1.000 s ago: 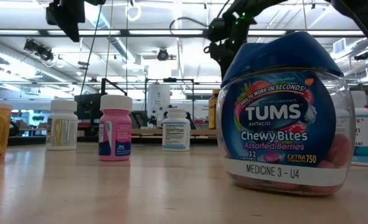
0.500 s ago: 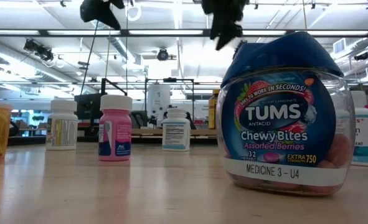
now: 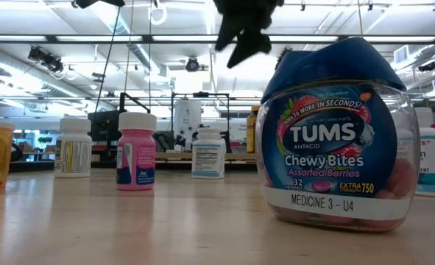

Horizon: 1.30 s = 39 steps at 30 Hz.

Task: Pick and place medicine bottles onto shelf by color
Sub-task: Put the middle white pill bottle on the shelf

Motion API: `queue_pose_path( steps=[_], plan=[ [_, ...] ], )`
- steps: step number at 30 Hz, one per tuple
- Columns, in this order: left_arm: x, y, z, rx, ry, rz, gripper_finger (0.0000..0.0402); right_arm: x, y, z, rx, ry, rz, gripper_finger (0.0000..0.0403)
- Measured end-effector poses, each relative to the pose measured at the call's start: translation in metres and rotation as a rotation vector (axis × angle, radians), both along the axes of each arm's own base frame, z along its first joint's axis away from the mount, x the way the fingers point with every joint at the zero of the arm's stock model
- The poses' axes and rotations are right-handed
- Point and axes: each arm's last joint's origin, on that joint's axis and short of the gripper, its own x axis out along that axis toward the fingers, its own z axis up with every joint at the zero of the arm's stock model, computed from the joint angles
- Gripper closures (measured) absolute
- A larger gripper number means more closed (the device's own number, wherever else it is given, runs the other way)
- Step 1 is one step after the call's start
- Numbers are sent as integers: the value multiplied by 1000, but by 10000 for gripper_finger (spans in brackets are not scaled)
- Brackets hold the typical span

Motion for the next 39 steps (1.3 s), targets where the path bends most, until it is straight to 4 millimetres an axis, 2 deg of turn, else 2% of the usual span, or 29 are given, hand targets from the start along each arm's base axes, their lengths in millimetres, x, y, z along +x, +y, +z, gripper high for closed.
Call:
queue_pose_path(
  steps=[5, 10, 14, 18, 22, 25, 27, 32, 39],
  plan=[
    [-5, 1, 3, 6, -18, 11, 120, 8, 10, -23, 12, -75, 25, 114],
    [-6, 1, 2, 6, -6, 10, 120, 12, 19, -42, -55, -135, 36, 114],
    [-6, 1, 1, 6, -3, 10, 120, 12, 18, -61, -56, -155, 16, 114],
    [-6, 1, 1, -6, -6, 20, 120, 11, 10, -70, -62, -175, -10, 114],
    [-6, 1, 1, -14, -7, 26, 120, 17, -4, -60, -63, -245, -58, 114],
    [-7, 1, 1, -14, 1, 26, 120, 26, -17, -37, -58, -357, -101, 114],
    [-7, 1, 0, -13, 9, 26, 120, 32, -23, -24, -66, -366, -113, 114],
    [-7, 1, 0, -12, 16, 26, 120, 53, -30, -22, -65, -195, -54, 114],
    [-9, 1, -1, -2, 36, 19, 120, 63, -35, -26, -4, 2, -46, 114]
  ],
)
